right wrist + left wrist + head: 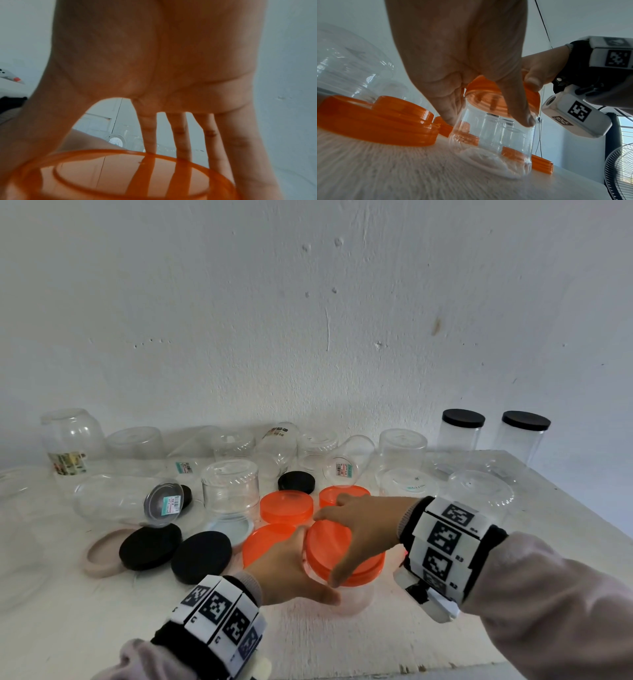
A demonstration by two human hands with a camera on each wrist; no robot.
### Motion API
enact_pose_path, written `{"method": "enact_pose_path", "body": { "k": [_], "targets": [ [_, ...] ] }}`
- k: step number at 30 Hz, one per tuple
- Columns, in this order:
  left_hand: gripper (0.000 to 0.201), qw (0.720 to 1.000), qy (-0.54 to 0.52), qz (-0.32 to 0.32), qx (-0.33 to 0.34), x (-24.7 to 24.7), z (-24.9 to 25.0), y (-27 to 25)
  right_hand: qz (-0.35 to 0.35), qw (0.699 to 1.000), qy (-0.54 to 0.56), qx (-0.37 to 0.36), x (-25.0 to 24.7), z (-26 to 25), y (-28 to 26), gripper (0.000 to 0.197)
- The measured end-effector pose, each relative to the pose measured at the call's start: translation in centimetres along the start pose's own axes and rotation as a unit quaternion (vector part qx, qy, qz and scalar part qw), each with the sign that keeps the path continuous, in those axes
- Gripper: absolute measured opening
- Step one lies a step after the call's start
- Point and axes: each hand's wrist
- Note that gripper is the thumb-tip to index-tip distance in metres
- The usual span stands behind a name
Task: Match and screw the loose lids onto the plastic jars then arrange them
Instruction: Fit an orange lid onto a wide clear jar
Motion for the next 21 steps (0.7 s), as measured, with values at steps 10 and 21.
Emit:
{"method": "enact_pose_path", "body": {
  "k": [10, 21],
  "targets": [
    [0.118, 1.000, -0.002, -0.014, 0.007, -0.1, 0.0, 0.1, 0.054, 0.998, 0.008, -0.018, 1.5, 0.9, -0.3, 0.100],
    [0.117, 0.996, -0.074, -0.040, -0.030, -1.3, -0.4, -1.0, 0.165, 0.984, -0.001, 0.065, -1.7, 5.5, 7.7, 0.069]
  ]
}}
Point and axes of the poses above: each hand's wrist, its own y-axis towards the middle knuckle, its own x-axis out of the palm, z = x × y, and after that the axes turned 15 degrees about z, right-handed
